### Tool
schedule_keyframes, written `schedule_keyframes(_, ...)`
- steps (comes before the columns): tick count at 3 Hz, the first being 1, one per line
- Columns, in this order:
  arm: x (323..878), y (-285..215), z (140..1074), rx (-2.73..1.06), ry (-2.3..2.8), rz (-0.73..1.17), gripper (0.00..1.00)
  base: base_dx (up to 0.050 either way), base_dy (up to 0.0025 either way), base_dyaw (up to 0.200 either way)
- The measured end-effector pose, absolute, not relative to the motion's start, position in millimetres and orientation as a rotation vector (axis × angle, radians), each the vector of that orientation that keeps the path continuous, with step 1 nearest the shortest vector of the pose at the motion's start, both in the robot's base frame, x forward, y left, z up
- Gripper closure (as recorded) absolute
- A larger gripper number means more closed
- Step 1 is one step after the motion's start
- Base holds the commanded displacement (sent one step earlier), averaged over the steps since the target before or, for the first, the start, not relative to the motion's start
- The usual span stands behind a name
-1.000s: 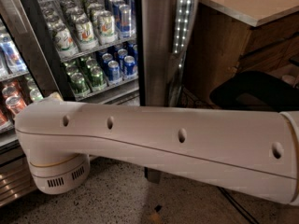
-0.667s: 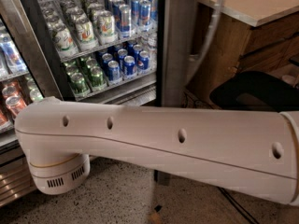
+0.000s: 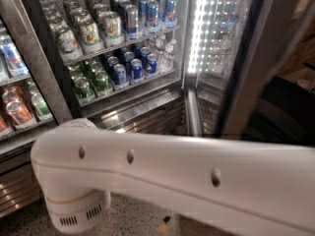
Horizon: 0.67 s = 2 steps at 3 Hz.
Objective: Open right fridge door
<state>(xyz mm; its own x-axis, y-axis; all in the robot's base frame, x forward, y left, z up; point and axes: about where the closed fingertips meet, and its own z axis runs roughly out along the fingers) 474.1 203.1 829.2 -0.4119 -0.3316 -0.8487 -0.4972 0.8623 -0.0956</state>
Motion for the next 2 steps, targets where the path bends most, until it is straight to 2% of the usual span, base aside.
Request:
schedule_keyframes(1, 469.9, 152.2, 812.3, -0.447, 2.103, 0.158, 1.0, 0.0, 0.0, 0.0)
schedule_keyframes(2, 469.9, 152.2, 812.4, -0.447, 2.103, 0.158, 1.0, 0.0, 0.0, 0.0)
